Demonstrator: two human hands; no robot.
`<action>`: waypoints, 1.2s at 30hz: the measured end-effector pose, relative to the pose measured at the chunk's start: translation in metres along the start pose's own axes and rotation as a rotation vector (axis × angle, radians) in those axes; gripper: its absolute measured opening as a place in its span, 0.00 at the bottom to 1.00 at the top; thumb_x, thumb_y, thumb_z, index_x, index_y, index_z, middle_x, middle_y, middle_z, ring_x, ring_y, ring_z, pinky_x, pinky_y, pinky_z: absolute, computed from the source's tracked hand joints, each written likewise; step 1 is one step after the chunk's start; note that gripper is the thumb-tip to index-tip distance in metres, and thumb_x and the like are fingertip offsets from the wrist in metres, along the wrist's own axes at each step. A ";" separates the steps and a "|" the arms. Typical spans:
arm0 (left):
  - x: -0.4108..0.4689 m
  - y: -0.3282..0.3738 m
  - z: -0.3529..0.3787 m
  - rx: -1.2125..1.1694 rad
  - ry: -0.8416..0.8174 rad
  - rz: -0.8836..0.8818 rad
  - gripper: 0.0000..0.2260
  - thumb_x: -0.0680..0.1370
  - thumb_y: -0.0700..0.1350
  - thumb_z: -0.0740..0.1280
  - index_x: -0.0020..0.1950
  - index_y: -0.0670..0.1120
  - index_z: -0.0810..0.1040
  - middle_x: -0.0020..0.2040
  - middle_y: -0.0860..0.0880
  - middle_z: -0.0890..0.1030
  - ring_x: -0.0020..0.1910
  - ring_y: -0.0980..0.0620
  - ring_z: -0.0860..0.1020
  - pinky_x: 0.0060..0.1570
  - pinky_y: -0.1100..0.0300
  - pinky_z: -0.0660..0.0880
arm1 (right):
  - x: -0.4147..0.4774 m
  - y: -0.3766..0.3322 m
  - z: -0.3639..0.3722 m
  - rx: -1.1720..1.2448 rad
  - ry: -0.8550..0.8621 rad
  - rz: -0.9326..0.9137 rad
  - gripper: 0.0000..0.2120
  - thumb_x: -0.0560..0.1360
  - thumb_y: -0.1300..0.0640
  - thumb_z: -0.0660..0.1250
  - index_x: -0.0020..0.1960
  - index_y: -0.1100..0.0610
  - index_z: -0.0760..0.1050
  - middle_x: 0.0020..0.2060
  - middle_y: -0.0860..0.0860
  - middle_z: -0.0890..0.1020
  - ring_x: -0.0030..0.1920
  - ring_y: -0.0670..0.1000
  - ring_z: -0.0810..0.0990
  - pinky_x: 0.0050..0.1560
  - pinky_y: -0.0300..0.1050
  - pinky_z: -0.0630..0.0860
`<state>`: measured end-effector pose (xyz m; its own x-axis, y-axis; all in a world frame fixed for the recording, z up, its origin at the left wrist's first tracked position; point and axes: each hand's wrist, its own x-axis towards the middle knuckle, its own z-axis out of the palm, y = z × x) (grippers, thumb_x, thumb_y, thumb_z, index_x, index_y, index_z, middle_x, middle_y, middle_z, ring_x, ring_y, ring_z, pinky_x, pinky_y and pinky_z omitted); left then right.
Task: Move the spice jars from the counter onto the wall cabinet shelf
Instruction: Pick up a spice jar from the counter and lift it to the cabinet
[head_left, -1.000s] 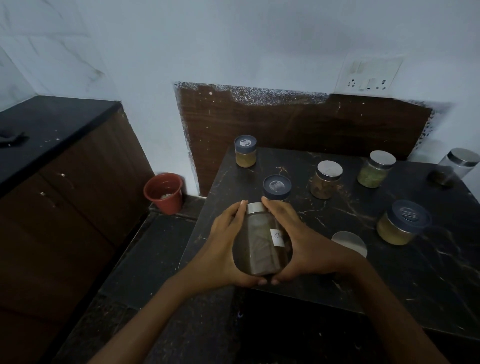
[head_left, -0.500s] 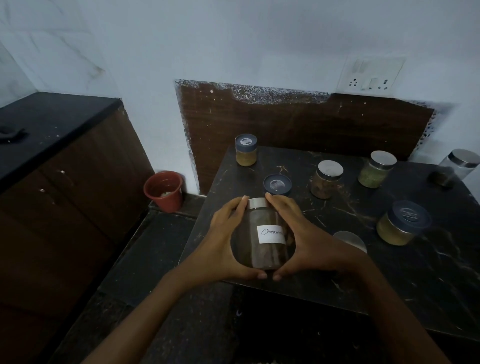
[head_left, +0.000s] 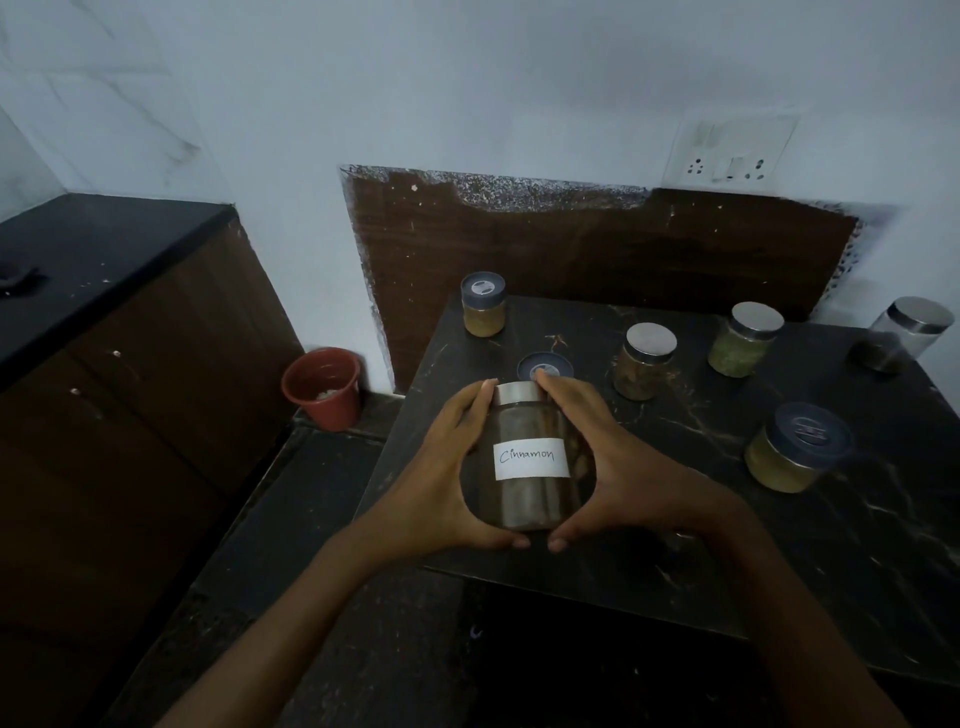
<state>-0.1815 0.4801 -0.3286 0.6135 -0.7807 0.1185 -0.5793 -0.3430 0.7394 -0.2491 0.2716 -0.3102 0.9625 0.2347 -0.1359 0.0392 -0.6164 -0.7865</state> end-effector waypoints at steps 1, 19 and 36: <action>0.002 0.001 0.000 -0.027 0.013 0.002 0.56 0.59 0.60 0.76 0.75 0.57 0.42 0.74 0.63 0.48 0.73 0.63 0.53 0.70 0.58 0.63 | -0.001 0.000 -0.004 0.013 -0.013 0.005 0.62 0.57 0.53 0.81 0.64 0.28 0.34 0.72 0.36 0.43 0.69 0.41 0.50 0.67 0.39 0.59; 0.098 0.048 -0.020 0.237 0.120 0.149 0.58 0.58 0.66 0.75 0.77 0.51 0.44 0.75 0.60 0.49 0.74 0.60 0.51 0.72 0.52 0.60 | 0.000 0.007 -0.112 -0.190 0.144 -0.138 0.61 0.58 0.51 0.81 0.71 0.37 0.38 0.62 0.24 0.46 0.61 0.23 0.53 0.54 0.18 0.59; 0.278 0.115 -0.169 0.482 0.302 0.532 0.59 0.59 0.68 0.73 0.75 0.58 0.36 0.75 0.65 0.37 0.74 0.64 0.41 0.69 0.67 0.49 | 0.075 -0.074 -0.295 -0.420 0.549 -0.394 0.59 0.57 0.52 0.81 0.72 0.37 0.42 0.66 0.28 0.48 0.60 0.35 0.66 0.55 0.27 0.71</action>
<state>0.0129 0.3122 -0.0982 0.2674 -0.7514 0.6033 -0.9636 -0.2058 0.1708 -0.1011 0.1131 -0.0847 0.8471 0.1582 0.5073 0.3973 -0.8226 -0.4069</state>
